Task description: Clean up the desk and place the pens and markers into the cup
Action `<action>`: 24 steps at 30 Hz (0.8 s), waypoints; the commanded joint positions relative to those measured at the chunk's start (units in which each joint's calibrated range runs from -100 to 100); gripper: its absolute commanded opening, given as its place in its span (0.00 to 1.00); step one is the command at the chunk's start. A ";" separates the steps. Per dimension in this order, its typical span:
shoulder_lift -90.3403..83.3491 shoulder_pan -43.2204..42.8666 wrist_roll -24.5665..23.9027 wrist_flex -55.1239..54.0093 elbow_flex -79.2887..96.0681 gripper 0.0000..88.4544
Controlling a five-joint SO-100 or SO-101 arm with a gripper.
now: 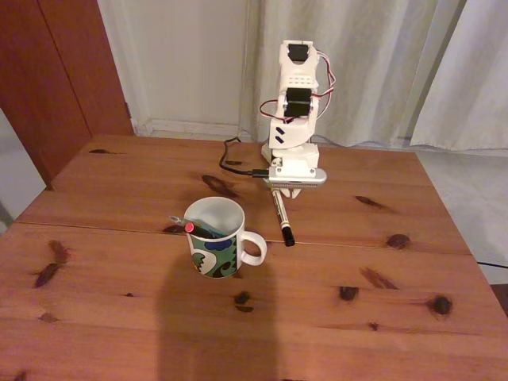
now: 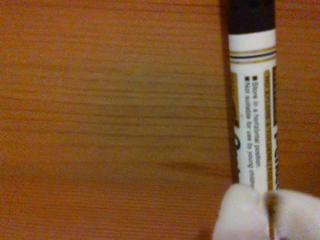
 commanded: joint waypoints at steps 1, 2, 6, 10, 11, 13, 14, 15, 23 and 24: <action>0.23 0.21 0.76 -1.38 -3.58 0.16; 0.39 0.21 0.76 -1.46 -3.58 0.18; 1.80 0.29 0.76 -4.04 -3.04 0.20; 3.29 0.37 0.76 -5.25 -2.77 0.20; 3.62 0.62 0.76 -5.25 -2.77 0.20; 4.12 1.34 0.86 -5.25 -2.77 0.20; 4.28 1.42 1.18 -5.25 -2.77 0.20; 4.45 1.42 1.70 -5.25 -2.68 0.20; 4.37 2.14 3.12 -5.25 0.84 0.20; 4.20 2.14 3.53 -5.25 1.38 0.20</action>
